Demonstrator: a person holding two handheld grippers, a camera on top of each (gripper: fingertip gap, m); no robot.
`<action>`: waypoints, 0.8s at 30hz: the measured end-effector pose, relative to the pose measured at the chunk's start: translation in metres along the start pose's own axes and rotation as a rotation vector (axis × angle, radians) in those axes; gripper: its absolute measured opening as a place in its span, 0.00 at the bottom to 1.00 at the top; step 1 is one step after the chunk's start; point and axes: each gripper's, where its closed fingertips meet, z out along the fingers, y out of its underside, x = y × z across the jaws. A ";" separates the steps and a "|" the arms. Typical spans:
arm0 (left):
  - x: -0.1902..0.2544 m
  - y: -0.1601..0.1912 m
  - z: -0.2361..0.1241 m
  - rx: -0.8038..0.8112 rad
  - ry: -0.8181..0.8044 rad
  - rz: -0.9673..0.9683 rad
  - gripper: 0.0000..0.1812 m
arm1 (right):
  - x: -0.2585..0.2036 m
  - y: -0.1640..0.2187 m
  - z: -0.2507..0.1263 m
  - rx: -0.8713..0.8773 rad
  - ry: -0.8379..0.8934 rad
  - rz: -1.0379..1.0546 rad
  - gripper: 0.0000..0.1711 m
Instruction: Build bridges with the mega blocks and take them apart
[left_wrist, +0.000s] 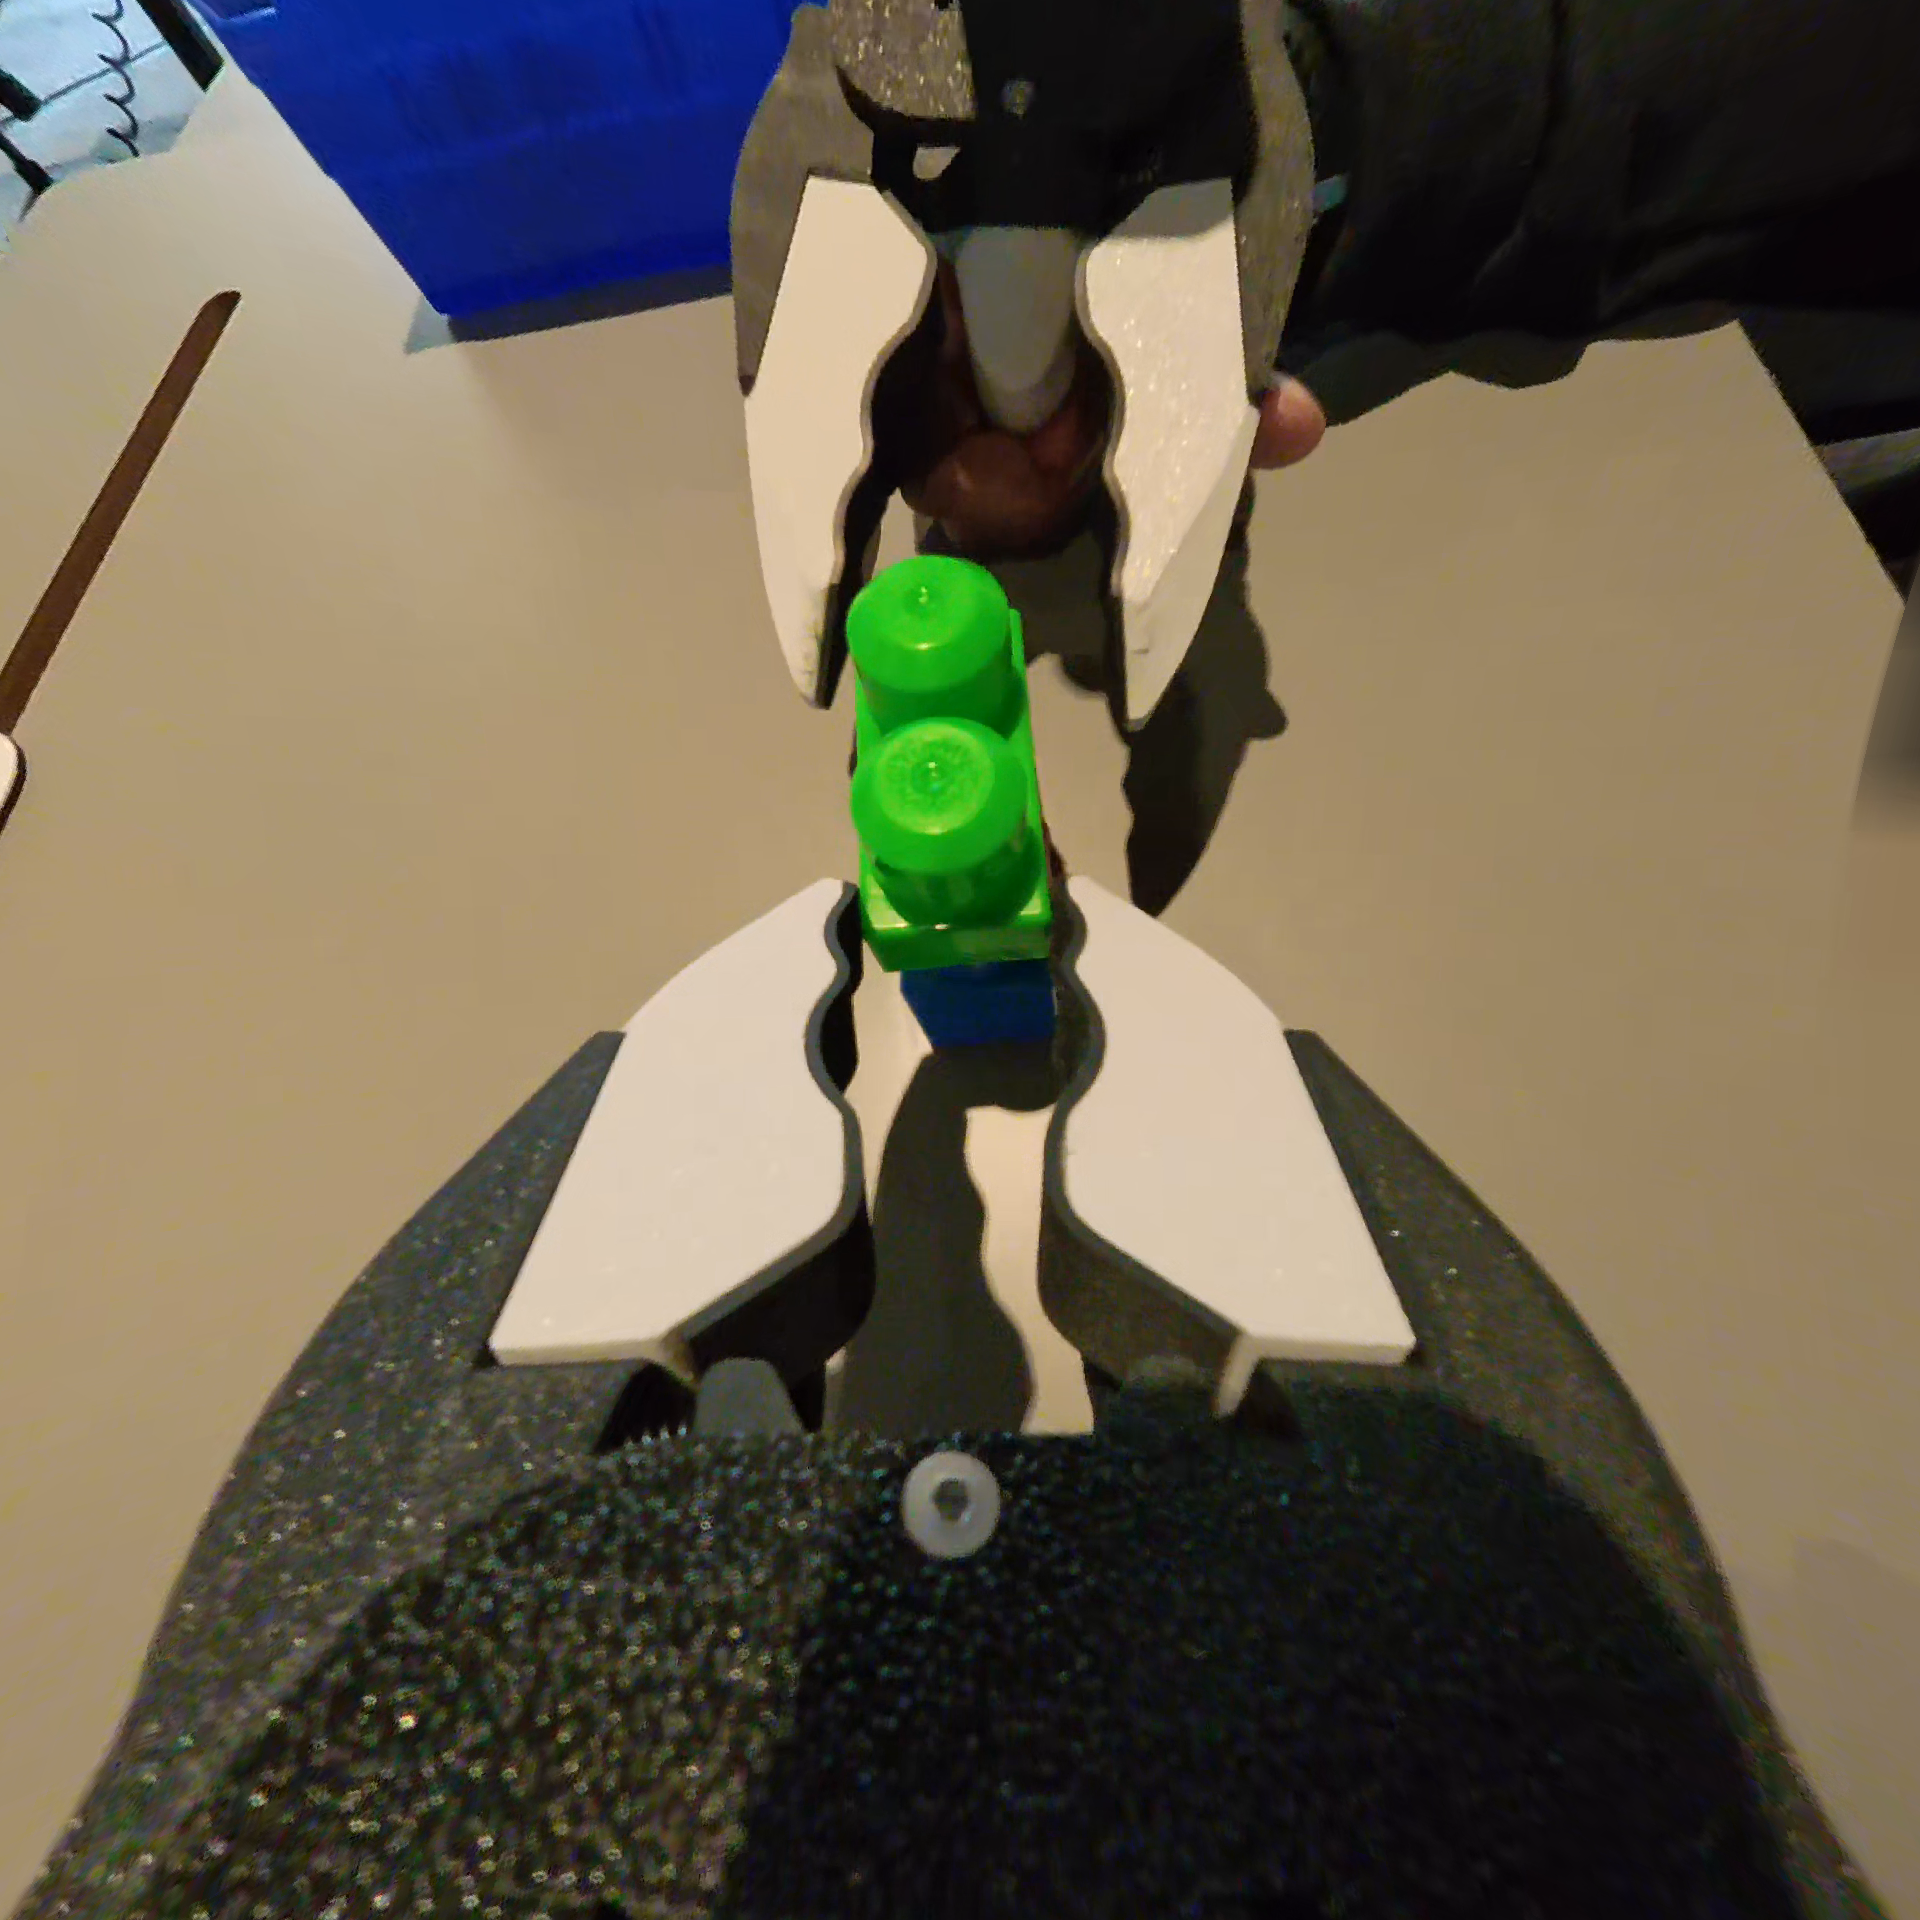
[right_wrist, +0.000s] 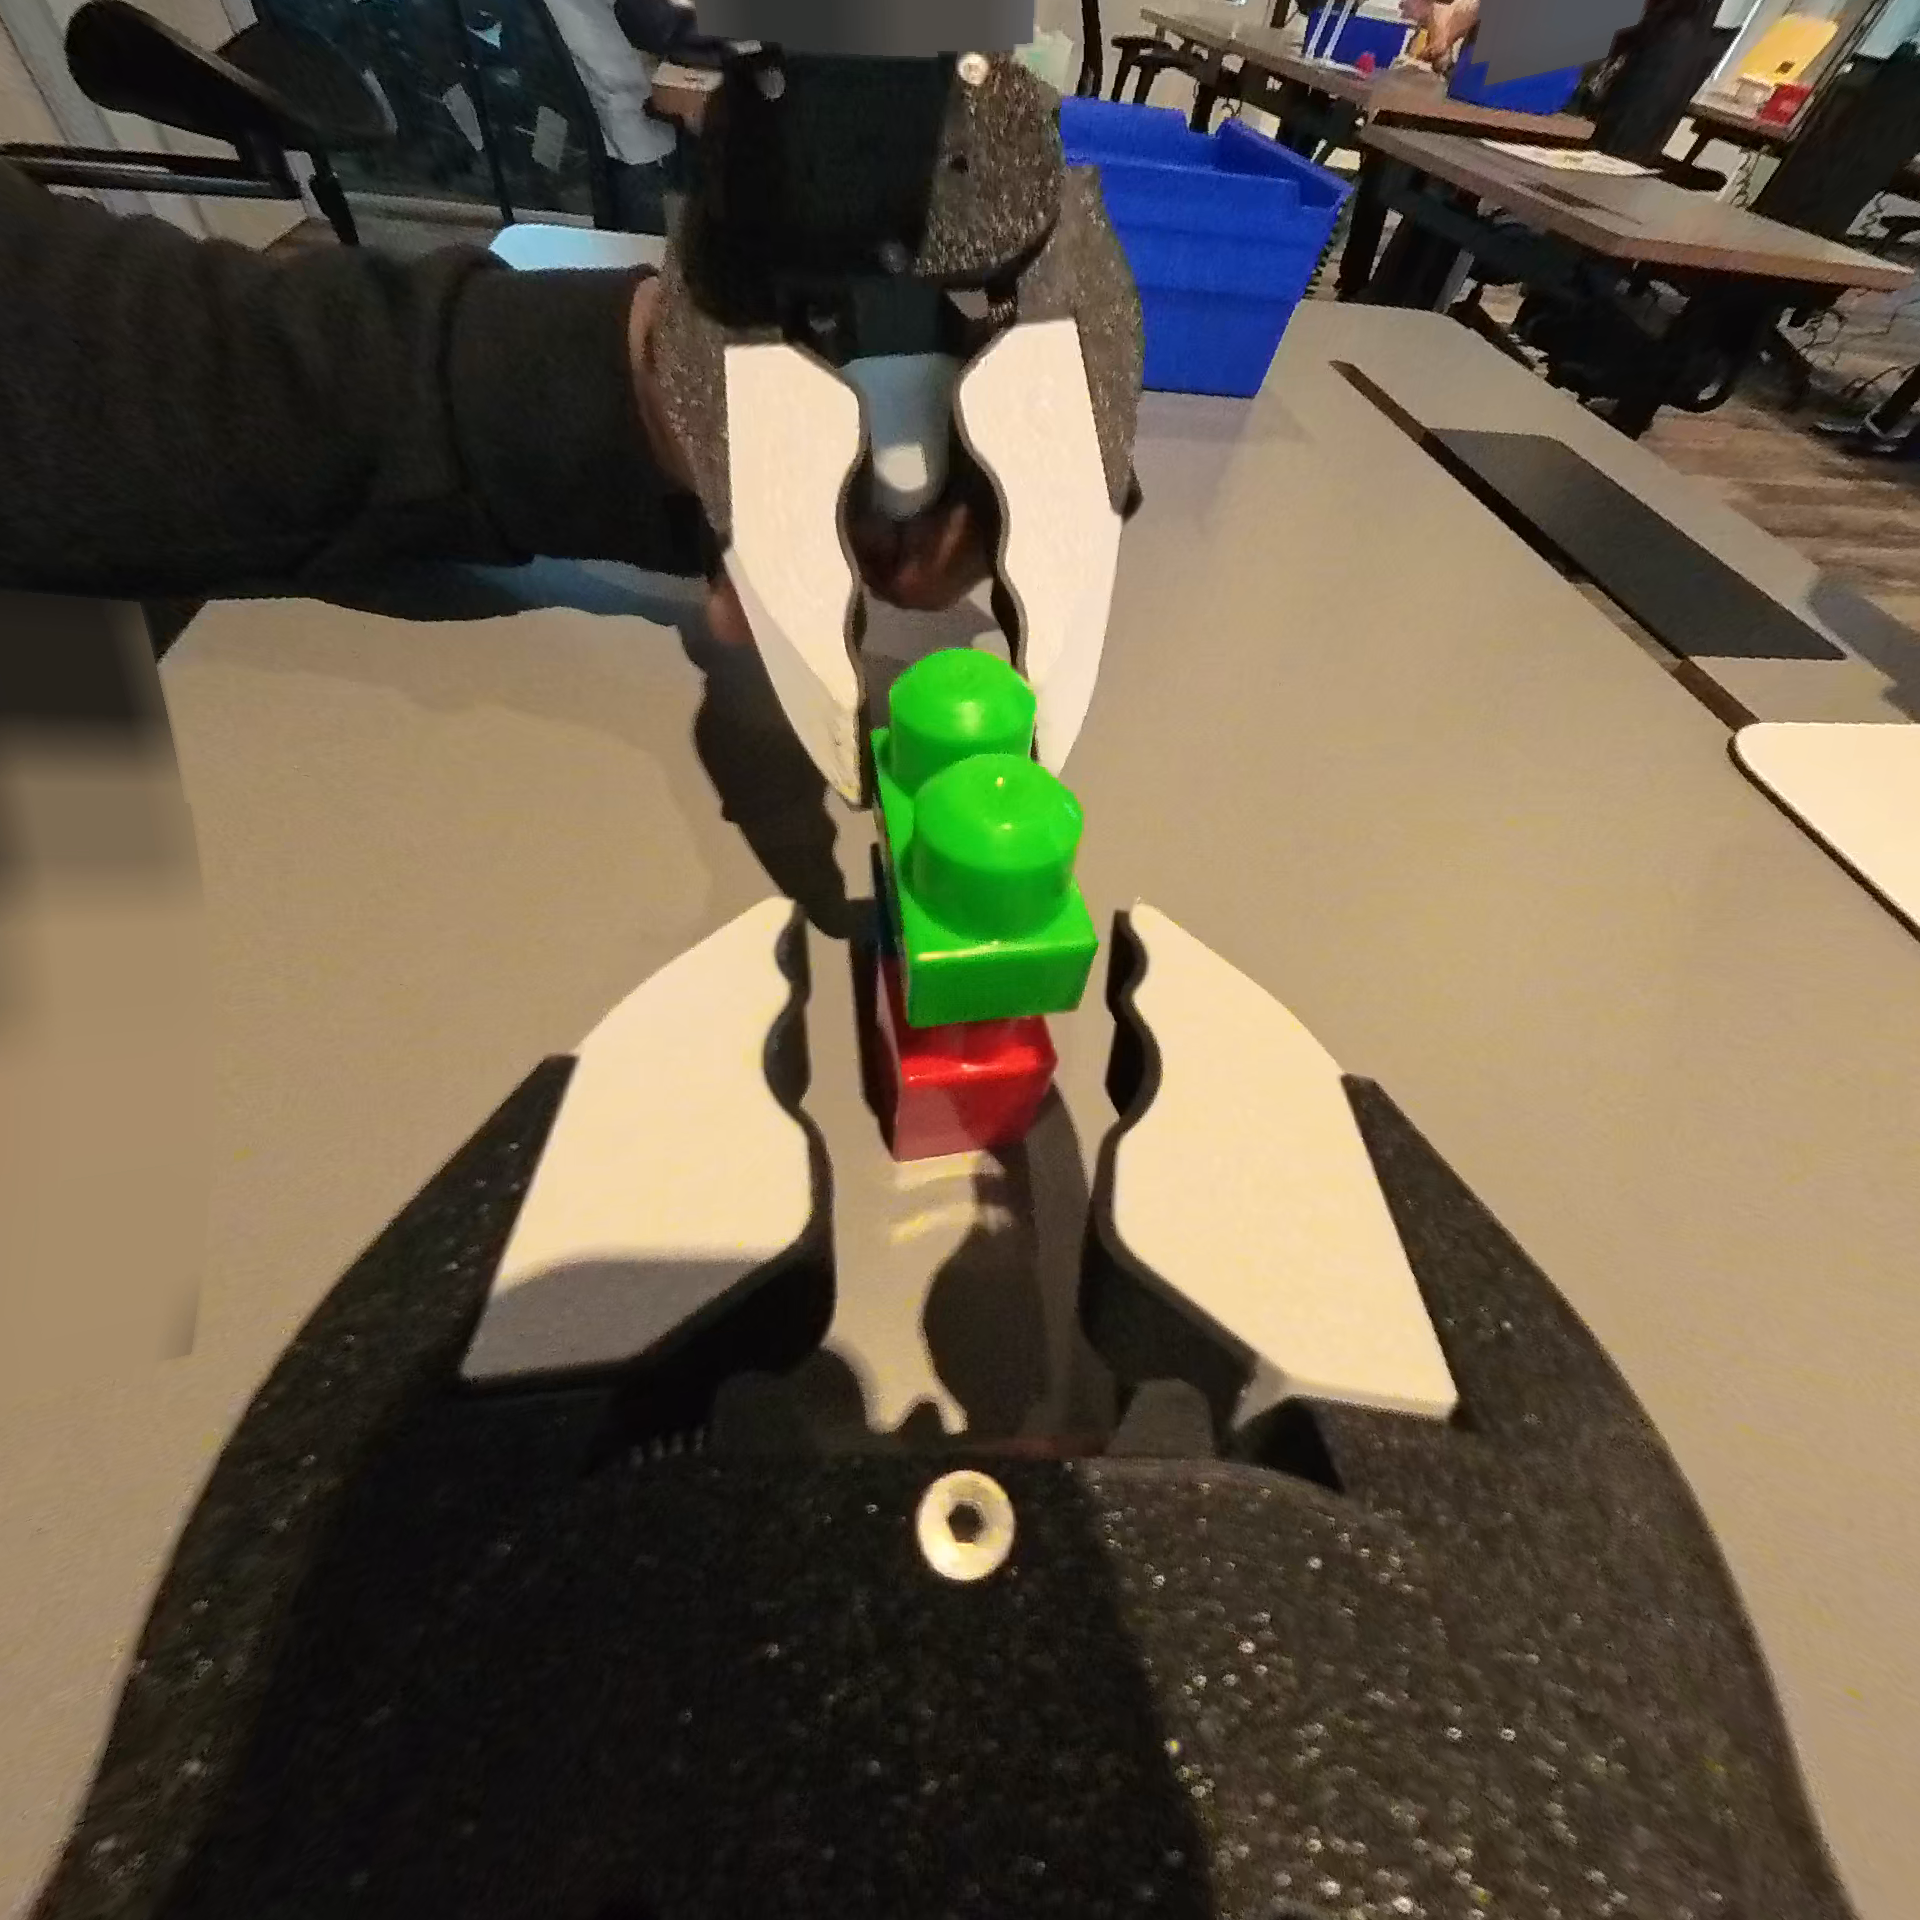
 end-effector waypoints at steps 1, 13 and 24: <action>0.000 0.002 0.002 -0.014 -0.002 0.005 0.18 | 0.000 0.000 0.000 0.002 0.001 0.000 0.31; 0.000 0.004 0.007 -0.010 -0.004 -0.011 0.19 | 0.006 0.000 -0.003 -0.015 0.011 0.049 0.19; 0.000 0.008 0.011 -0.010 0.028 -0.119 0.19 | 0.009 0.003 -0.001 -0.025 -0.030 0.185 0.19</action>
